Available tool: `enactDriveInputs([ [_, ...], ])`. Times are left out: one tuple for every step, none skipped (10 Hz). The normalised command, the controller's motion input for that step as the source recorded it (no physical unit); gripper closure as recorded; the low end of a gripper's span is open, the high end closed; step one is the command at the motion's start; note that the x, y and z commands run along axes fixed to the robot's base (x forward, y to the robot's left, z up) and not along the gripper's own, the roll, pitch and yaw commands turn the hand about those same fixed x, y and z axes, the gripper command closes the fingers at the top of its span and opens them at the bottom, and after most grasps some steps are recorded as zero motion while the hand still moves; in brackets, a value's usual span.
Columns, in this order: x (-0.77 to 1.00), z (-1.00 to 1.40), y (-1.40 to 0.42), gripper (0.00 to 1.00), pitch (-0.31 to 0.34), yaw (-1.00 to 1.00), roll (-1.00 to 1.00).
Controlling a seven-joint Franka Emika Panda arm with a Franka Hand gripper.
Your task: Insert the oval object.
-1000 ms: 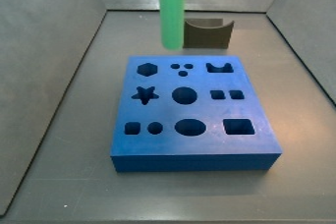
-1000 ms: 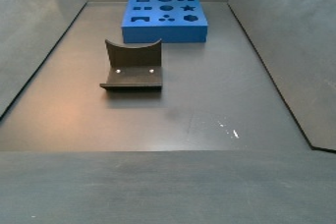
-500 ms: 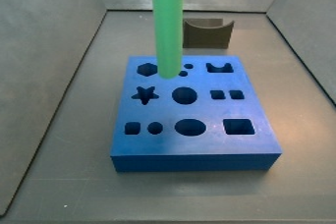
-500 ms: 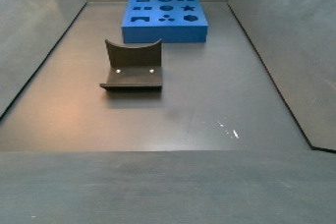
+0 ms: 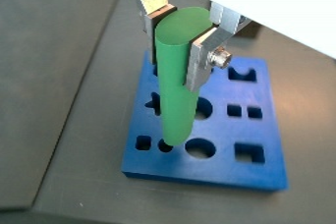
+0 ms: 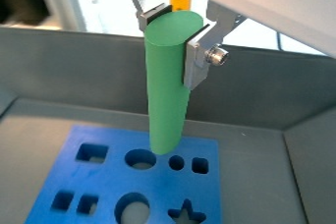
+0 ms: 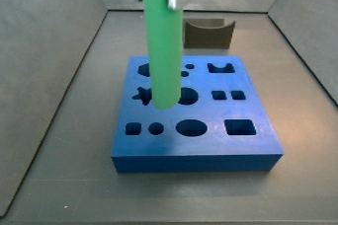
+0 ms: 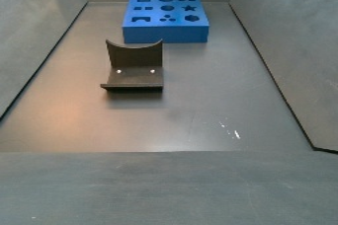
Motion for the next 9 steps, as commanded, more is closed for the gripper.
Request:
enactDriveInputs([
  [0.00, -0.22, -0.02, 1.00, 0.000, -1.00, 0.01],
  [0.00, -0.23, -0.02, 1.00, 0.000, -1.00, 0.01],
  [0.00, -0.29, 0.00, 1.00, 0.000, -1.00, 0.04],
  [0.00, -0.34, 0.00, 1.00, -0.010, -1.00, 0.07],
  [0.00, -0.35, 0.00, 1.00, -0.010, -1.00, 0.07],
  [0.00, -0.35, 0.00, 1.00, -0.010, -1.00, 0.07],
  [0.04, -0.27, 0.00, 1.00, -0.003, -1.00, 0.06],
  [0.11, -0.25, -0.01, 1.00, 0.000, -0.95, 0.06],
  [0.17, -0.17, -0.03, 1.00, 0.000, -0.89, 0.04],
])
